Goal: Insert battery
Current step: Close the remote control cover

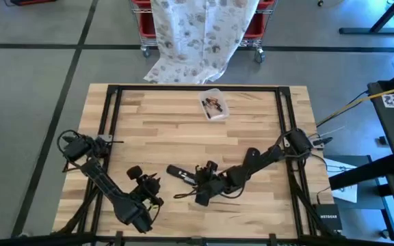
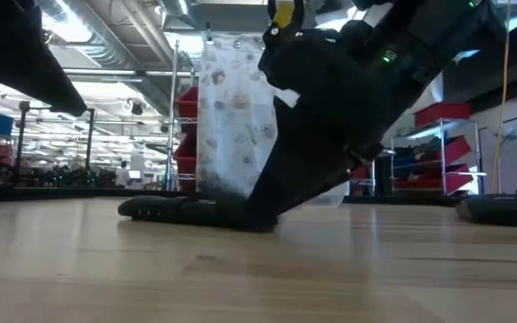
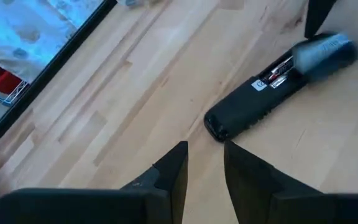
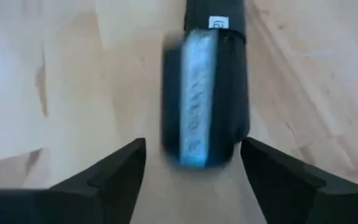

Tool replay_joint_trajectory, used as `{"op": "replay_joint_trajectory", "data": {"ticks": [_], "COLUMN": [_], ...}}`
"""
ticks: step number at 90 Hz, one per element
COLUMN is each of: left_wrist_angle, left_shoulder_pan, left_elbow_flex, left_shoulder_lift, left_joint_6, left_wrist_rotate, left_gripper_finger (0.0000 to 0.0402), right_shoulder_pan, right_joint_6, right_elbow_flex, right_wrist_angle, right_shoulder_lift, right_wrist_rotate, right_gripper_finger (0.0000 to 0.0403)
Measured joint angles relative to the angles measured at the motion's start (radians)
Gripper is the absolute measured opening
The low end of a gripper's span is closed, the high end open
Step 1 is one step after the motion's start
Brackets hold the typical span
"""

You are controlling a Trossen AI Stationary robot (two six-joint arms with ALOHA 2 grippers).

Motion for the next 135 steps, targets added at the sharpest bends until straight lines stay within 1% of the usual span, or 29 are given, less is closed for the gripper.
{"op": "replay_joint_trajectory", "data": {"ticks": [14,26,39,47,52,57,70,74,95,106,115,135], "left_wrist_angle": [0.000,0.000,0.000,0.000,0.000,0.000,0.000,0.000,0.001,0.001,0.001,0.002], "left_shoulder_pan": [0.000,0.000,0.000,-0.001,-0.001,-0.001,0.000,0.000,0.000,0.000,0.000,0.000], "left_elbow_flex": [0.000,0.000,0.000,0.000,0.000,0.000,0.000,0.000,0.000,0.000,0.000,0.000], "left_shoulder_lift": [0.000,0.000,0.000,0.000,0.000,0.000,0.000,0.000,0.000,0.000,0.000,0.000], "left_joint_6": [0.000,0.000,0.000,0.000,0.000,0.000,0.003,0.004,0.004,0.004,0.004,0.004], "left_wrist_rotate": [0.000,0.000,0.002,0.002,0.003,0.004,0.005,0.005,0.005,0.005,0.005,0.005], "left_gripper_finger": [0.0084,0.0084,0.0084,0.0084,0.0084,0.0084,0.0084,0.0084,0.0084,0.0084,0.0084,0.0084], "right_shoulder_pan": [0.000,0.001,0.008,0.026,0.046,0.066,0.101,0.101,0.098,0.096,0.093,0.090], "right_joint_6": [0.000,0.001,-0.038,-0.102,-0.140,-0.153,-0.155,-0.155,-0.154,-0.106,-0.078,-0.076], "right_elbow_flex": [0.000,0.000,0.000,0.000,0.000,0.000,-0.001,-0.001,-0.001,0.000,0.001,0.001], "right_wrist_angle": [-0.001,0.000,-0.001,0.001,0.001,0.003,-0.004,0.000,0.035,0.037,0.028,0.027], "right_shoulder_lift": [-0.016,-0.030,-0.031,-0.031,-0.030,-0.029,-0.002,0.010,0.056,0.067,0.068,0.070], "right_wrist_rotate": [0.017,0.059,0.044,0.009,0.009,0.044,0.187,0.207,0.220,0.240,0.258,0.282], "right_gripper_finger": [0.0268,0.0268,0.0268,0.0268,0.0268,0.0268,0.0268,0.0268,0.0268,0.0268,0.0268,0.0268]}}
